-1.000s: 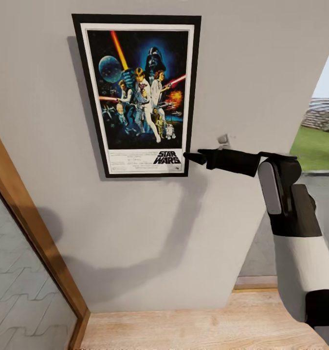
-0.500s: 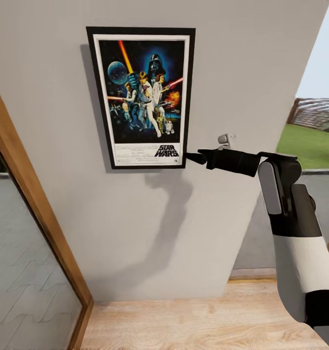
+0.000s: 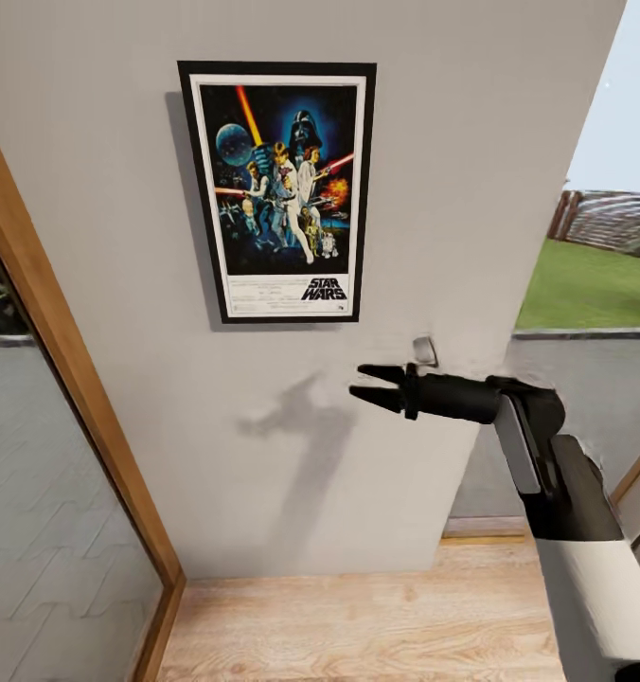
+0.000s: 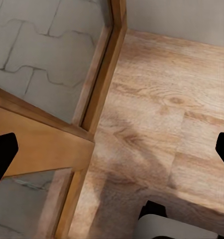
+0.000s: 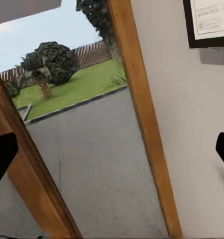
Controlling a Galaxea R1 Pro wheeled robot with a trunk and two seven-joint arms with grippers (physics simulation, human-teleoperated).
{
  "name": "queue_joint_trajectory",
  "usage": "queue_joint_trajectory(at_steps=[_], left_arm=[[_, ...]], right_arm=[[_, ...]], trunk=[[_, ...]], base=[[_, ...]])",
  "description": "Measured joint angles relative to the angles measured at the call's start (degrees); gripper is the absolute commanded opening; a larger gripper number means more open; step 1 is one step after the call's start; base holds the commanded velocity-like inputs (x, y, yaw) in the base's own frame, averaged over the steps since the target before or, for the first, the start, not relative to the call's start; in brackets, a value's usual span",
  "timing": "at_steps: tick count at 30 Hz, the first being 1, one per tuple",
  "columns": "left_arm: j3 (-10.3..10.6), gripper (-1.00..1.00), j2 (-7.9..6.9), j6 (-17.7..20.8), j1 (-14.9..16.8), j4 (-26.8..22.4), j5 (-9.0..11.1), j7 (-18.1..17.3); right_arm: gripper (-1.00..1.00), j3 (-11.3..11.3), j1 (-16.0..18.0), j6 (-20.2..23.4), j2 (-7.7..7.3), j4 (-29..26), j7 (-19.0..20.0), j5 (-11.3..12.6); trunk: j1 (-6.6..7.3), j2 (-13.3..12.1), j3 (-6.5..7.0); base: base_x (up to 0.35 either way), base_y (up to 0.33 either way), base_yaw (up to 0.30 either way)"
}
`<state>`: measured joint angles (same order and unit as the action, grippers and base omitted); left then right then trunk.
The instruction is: Pick up the poster from the kitchen countertop and hang it on one of the wall nails in the kitchen.
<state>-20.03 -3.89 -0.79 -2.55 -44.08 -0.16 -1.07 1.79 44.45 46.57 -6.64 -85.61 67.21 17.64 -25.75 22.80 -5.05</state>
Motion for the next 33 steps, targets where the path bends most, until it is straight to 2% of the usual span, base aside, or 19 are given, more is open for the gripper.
queue_joint_trajectory(at_steps=[1,2,4,6,7,8,10,11,12,15,16,18,21,22,24,25,26,29,33], left_arm=[[0.00,1.00,0.00,0.00,0.00,0.00,0.00,-0.07],[-0.01,1.00,-0.01,0.00,0.00,-0.01,0.01,-0.23],[-0.02,1.00,-0.01,0.00,0.00,-0.01,0.01,-0.33],[-0.02,1.00,0.00,0.00,0.00,-0.02,0.04,-0.37],[-0.02,1.00,-0.02,0.00,0.00,-0.05,0.06,-0.42],[-0.07,1.00,-0.05,0.00,-0.01,-0.08,0.08,-0.49],[-0.09,1.00,-0.06,0.00,0.00,-0.08,0.09,-0.51],[-0.07,1.00,-0.04,0.00,0.00,-0.06,0.09,-0.51],[-0.02,1.00,-0.06,0.00,0.00,-0.04,0.09,-0.52],[0.08,1.00,-0.03,0.00,0.00,-0.01,0.09,-0.52],[0.22,1.00,0.02,0.00,0.00,0.10,0.07,-0.52],[0.29,1.00,0.06,0.00,0.00,0.17,0.07,-0.52],[0.33,1.00,0.11,0.01,0.00,0.42,0.05,-0.49],[0.33,1.00,0.21,0.00,-0.01,0.62,0.03,-0.41],[0.33,1.00,0.23,0.00,0.00,0.66,0.01,-0.39],[0.33,1.00,0.26,0.00,0.00,0.74,-0.01,-0.36],[0.33,1.00,0.28,0.00,0.00,0.76,-0.03,-0.36],[0.33,1.00,0.28,0.00,0.00,0.79,-0.06,-0.36],[0.33,1.00,0.32,0.00,0.00,0.82,-0.07,-0.36]], right_arm=[[1.00,-0.49,-2.13,-1.54,-0.02,0.00,0.94,-0.02],[1.00,-1.90,-7.80,-5.30,-0.09,0.07,2.61,0.07],[1.00,-2.79,-15.81,-8.14,-0.10,0.34,3.56,-0.03],[1.00,-3.13,-20.12,-10.18,-0.11,0.62,3.92,-0.09],[1.00,-3.41,-24.88,-13.67,-0.19,1.14,4.20,-0.20],[1.00,-3.59,-31.29,-17.82,-0.93,3.02,4.34,-0.58],[1.00,-3.65,-34.37,-20.92,-1.76,6.95,4.28,-1.08],[1.00,-3.71,-35.80,-23.98,-2.34,11.78,4.19,-1.58],[1.00,-3.90,-36.70,-27.78,-3.02,17.96,4.08,-2.03],[1.00,-4.15,-37.63,-34.57,-4.05,30.39,3.39,-2.62],[1.00,-4.26,-37.95,-40.63,-5.27,38.80,0.51,-2.86],[1.00,-4.24,-38.13,-43.08,-5.91,47.63,-2.30,-3.01],[1.00,-4.21,-38.21,-44.77,-6.40,54.29,-7.02,-3.01],[1.00,-4.23,-38.27,-45.37,-6.51,58.60,-14.74,-3.13],[1.00,-4.26,-38.25,-45.47,-6.46,59.55,-17.93,-3.02],[1.00,-3.96,-38.26,-45.57,-6.17,60.55,-27.72,-2.97],[1.00,-3.90,-38.25,-45.59,-6.10,60.65,-29.56,-2.91],[1.00,-3.84,-38.25,-45.61,-5.74,60.78,-31.71,-2.88],[1.00,-3.83,-38.25,-45.61,-5.58,60.84,-32.48,-2.88]], trunk=[[0.00,0.00,0.00],[0.01,0.01,-0.01],[0.00,0.01,-0.01],[0.00,0.00,0.00],[0.00,0.00,0.00],[0.00,0.00,-0.01],[0.00,0.00,-0.01],[0.00,0.01,-0.01],[0.00,0.00,-0.01],[0.00,0.00,0.00],[0.00,0.01,0.02],[0.00,0.00,0.00],[0.00,0.00,0.00],[0.00,0.00,-0.01],[0.00,0.00,0.01],[0.00,0.01,0.08],[0.00,0.01,0.16],[0.00,0.01,0.42],[0.00,0.01,0.79]], base=[[-0.003,0.000,0.000],[-0.003,0.000,0.000],[-0.002,0.000,0.000],[-0.001,0.000,0.000],[0.000,0.000,0.000],[0.000,0.000,0.000],[0.000,0.000,0.000],[0.000,0.000,0.000],[0.000,0.000,0.000],[0.000,0.000,0.000],[0.000,0.000,0.000],[0.000,0.000,0.000],[0.000,0.000,0.000],[0.000,0.000,0.000],[0.000,0.000,0.000],[0.000,0.000,0.000],[0.000,0.000,0.000],[0.000,0.000,0.000],[0.000,0.000,0.000]])
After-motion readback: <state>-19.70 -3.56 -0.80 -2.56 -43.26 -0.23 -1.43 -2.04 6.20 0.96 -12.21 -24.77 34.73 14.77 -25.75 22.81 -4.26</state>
